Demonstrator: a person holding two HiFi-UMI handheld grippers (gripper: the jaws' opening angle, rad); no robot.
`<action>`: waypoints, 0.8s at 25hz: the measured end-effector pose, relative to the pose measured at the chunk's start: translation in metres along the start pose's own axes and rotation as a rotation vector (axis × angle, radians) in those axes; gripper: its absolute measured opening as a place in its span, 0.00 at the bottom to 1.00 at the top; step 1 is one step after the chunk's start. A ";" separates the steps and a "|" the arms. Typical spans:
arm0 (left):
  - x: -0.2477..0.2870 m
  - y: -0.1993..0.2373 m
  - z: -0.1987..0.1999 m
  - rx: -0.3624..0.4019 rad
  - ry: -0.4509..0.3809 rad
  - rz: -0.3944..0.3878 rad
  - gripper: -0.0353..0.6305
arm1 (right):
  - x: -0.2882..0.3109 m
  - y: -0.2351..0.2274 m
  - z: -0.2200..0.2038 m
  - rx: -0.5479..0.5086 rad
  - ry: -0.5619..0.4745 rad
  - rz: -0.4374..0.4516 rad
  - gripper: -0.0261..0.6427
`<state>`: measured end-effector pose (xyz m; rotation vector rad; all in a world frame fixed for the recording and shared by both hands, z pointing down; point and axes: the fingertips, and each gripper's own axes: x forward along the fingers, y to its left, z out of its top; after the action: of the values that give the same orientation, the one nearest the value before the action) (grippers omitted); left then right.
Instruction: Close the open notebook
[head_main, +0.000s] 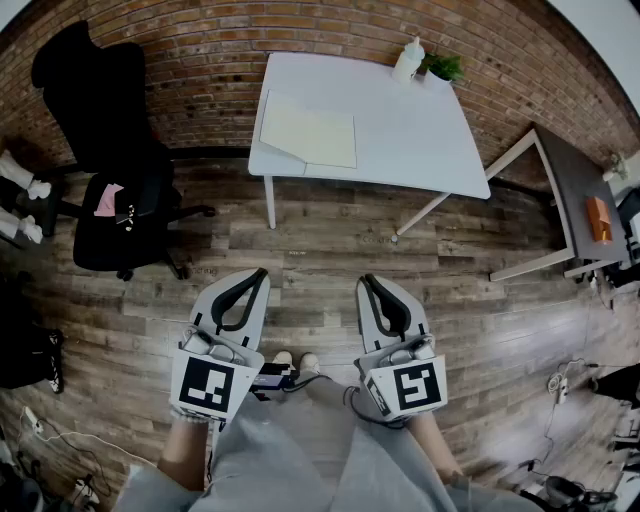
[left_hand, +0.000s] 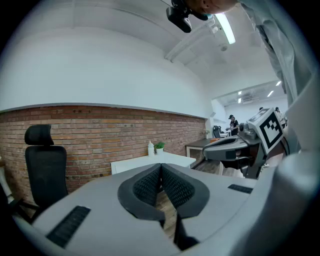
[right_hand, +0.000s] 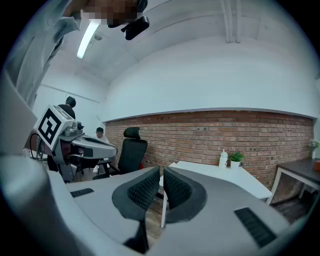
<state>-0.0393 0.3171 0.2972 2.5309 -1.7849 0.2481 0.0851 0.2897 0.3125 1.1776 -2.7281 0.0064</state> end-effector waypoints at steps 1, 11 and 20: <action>0.000 0.000 0.000 0.000 0.000 0.000 0.08 | 0.000 0.000 0.000 0.000 0.001 0.000 0.12; 0.001 0.007 -0.004 -0.007 0.004 -0.001 0.08 | 0.007 0.004 -0.002 -0.005 0.009 0.000 0.12; 0.001 0.014 -0.004 -0.004 -0.003 -0.017 0.08 | 0.009 0.004 -0.001 0.056 -0.007 -0.029 0.12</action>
<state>-0.0523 0.3116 0.3004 2.5443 -1.7626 0.2395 0.0761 0.2856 0.3148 1.2340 -2.7338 0.0756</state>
